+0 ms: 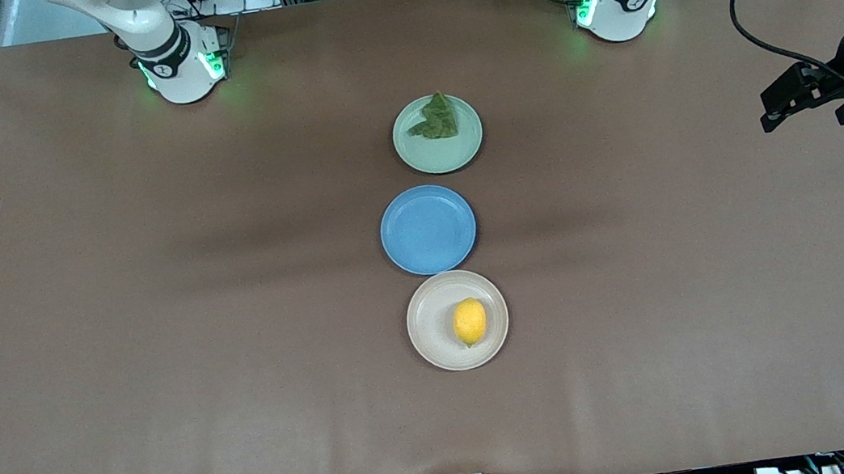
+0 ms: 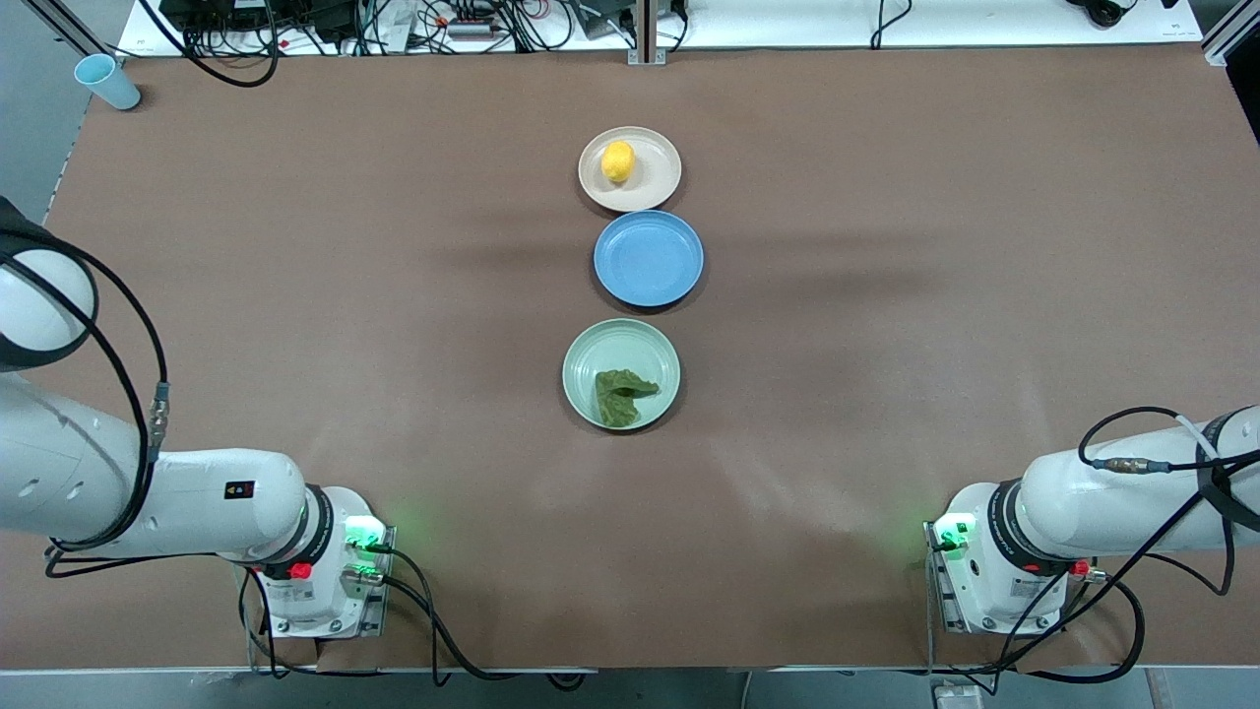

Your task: Place lemon and lettuce in plates

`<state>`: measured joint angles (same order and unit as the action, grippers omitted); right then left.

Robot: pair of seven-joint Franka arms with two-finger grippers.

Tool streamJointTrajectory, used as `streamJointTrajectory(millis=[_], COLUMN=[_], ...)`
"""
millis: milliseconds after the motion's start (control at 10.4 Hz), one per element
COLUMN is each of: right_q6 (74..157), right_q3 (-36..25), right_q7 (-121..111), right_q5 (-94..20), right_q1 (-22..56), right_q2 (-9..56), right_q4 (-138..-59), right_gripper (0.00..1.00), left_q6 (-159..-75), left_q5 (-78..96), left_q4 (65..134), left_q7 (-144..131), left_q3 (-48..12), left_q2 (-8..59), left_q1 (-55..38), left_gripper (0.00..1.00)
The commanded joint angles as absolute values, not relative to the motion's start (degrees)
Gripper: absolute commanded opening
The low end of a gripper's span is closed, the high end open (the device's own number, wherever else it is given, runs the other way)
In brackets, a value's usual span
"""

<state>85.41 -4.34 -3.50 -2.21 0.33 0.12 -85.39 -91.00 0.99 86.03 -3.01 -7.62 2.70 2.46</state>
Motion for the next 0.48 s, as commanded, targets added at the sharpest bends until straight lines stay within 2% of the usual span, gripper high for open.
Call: streamJointTrajectory(millis=[0,386], right_q6=[84.20,83.85], right_q3=[-4.04,-3.96], right_q7=[-4.39,-4.39], right_q5=[-3.16,-3.16], right_q1=[-0.53,-0.53], right_q2=[0.09,0.09], right_q4=[-84.55,-84.55], right_gripper=[1.00,1.00], left_q6=[-91.67,-91.67], left_q5=[-0.09,0.00], left_q4=[86.31,86.40], left_q7=[-2.28,-2.55], left_q3=[-8.00,-8.00], left_q2=[3.34,3.60], left_q1=[2.90,2.90], left_gripper=[1.00,1.00])
